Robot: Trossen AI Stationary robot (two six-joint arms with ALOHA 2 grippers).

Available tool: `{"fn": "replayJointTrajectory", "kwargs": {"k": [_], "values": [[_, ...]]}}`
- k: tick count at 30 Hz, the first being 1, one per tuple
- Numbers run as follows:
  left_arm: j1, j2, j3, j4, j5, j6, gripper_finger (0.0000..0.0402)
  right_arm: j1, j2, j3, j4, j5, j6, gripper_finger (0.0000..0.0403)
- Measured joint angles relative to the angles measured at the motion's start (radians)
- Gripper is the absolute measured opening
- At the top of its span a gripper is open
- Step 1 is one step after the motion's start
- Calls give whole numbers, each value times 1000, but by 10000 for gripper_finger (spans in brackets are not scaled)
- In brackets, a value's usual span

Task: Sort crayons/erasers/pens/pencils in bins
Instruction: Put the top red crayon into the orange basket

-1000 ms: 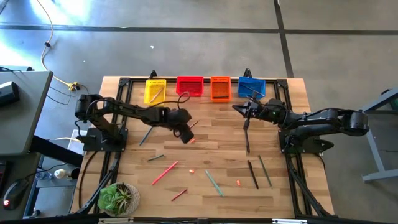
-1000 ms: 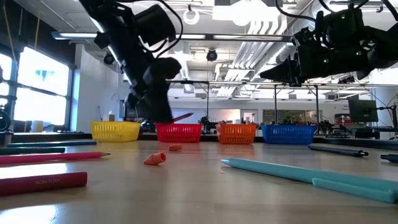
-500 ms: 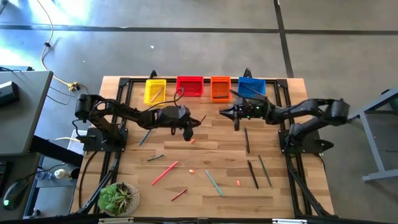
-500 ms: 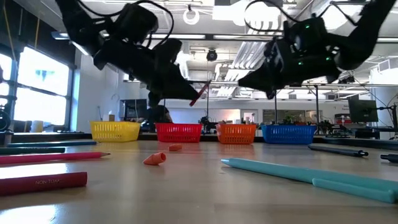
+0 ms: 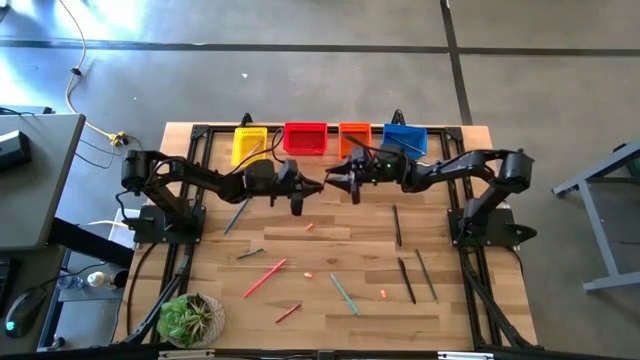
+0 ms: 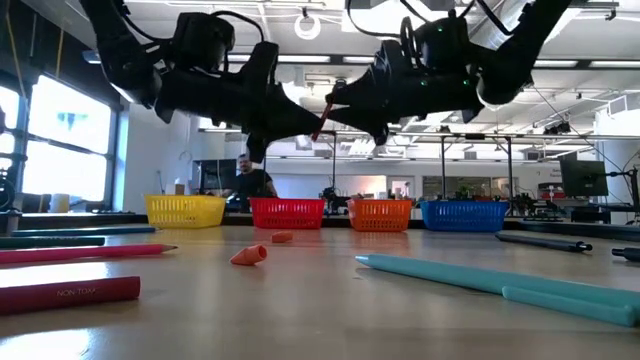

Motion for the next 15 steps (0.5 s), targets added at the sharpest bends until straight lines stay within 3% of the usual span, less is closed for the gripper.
{"fn": "replayJointTrajectory", "kwargs": {"k": [5, 15], "values": [[-2, 0, 0, 22, 12, 18, 5, 0, 0, 2, 27, 2, 18, 165], [-3, 0, 12, 38, 9, 29, 5, 1, 0, 2, 66, 5, 37, 90]]}}
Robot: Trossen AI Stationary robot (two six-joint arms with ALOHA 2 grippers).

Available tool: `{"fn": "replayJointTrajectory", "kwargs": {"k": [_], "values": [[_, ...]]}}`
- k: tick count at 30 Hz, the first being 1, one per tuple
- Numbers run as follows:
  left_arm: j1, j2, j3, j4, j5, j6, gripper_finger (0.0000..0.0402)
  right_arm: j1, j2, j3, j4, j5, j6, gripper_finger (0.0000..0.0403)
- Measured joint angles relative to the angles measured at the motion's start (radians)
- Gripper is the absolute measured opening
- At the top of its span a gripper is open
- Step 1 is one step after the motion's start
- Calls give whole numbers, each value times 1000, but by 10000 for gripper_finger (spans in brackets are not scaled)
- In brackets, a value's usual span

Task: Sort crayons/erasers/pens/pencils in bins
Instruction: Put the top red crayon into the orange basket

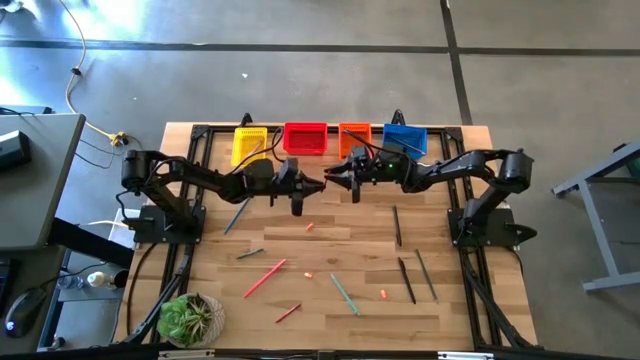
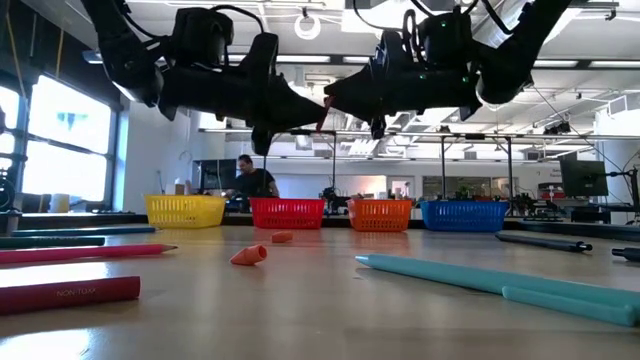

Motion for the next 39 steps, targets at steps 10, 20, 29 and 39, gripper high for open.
{"fn": "replayJointTrajectory", "kwargs": {"k": [10, 20, 29, 39], "values": [[0, 0, 0, 25, -16, 26, 5, 0, 0, 0, 18, -16, -4, 25], [1, 0, 0, 26, -14, 67, 41, 0, 0, 0, 26, -14, -8, 16], [2, -2, 1, 19, 25, 128, 117, 0, 0, -1, 23, -3, -80, 16], [9, -24, -52, 26, 9, 233, 135, 18, 1, -2, 13, 22, -162, 16]]}}
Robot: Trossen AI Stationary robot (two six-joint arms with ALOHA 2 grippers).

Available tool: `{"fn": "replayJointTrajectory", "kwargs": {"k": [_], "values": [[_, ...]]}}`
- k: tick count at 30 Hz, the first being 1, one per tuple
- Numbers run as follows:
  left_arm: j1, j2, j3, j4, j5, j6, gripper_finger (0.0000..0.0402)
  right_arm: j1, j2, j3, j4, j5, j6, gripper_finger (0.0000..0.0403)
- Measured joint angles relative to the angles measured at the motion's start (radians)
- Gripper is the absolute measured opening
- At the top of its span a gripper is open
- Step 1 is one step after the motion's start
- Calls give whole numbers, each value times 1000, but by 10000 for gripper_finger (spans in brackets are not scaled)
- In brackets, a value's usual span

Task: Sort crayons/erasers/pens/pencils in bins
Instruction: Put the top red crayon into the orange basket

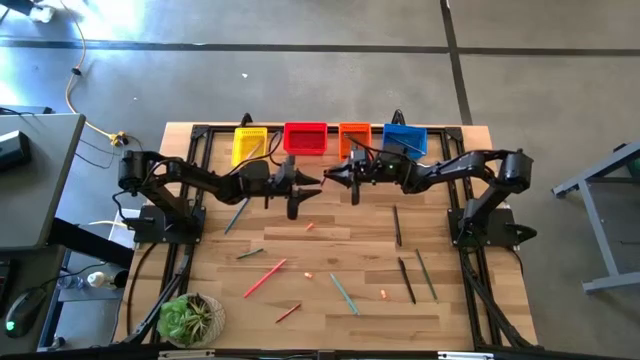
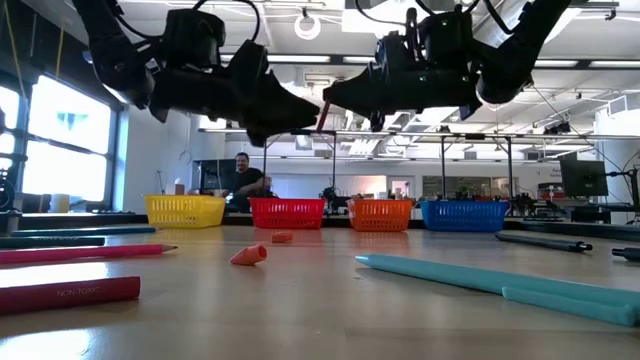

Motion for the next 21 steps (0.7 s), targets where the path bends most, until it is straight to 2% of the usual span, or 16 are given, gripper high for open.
{"fn": "replayJointTrajectory", "kwargs": {"k": [5, 13, 21], "values": [[15, 0, -44, 116, -3, 18, 116, 25, 0, 0, -11, 47, -37, 16], [69, 0, -123, 212, -2, -8, 95, 29, 0, 0, -5, 60, -49, 16], [72, 0, -221, 392, 6, 0, 66, 30, 0, 0, -1, 79, -65, 16]]}}
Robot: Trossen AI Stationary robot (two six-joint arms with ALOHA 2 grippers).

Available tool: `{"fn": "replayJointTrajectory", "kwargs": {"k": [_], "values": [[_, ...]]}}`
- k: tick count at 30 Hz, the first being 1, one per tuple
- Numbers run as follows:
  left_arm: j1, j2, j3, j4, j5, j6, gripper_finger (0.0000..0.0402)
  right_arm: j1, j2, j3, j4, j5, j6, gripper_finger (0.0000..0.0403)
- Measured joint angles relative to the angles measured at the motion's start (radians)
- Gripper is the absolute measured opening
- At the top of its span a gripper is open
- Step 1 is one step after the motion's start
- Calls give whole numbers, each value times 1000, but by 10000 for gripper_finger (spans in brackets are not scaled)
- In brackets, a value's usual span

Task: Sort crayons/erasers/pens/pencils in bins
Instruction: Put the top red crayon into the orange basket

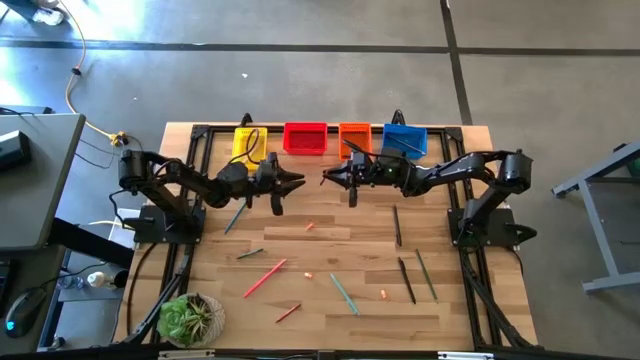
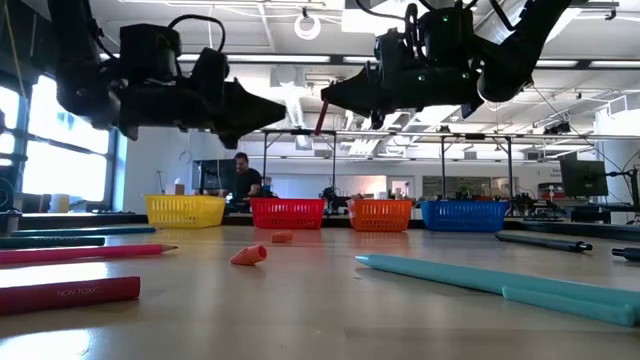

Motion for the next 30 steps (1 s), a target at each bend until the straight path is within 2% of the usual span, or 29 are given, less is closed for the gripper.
{"fn": "replayJointTrajectory", "kwargs": {"k": [8, 12, 20, 24, 30], "values": [[0, 0, -82, 87, -27, 26, 14, 2, 0, 44, -30, 35, -15, 16], [0, 0, -96, 87, -54, 44, 3, 22, 0, 130, -209, 89, -86, 16], [-2, 0, -97, 86, -55, 44, 2, 43, -1, 381, -754, 358, -238, 16], [-3, 0, -97, 84, -53, 44, 1, 6, -1, 411, -839, 430, -296, 16], [-3, 0, -97, 71, -53, 44, 3, -138, 26, 411, -945, 441, -281, 16]]}}
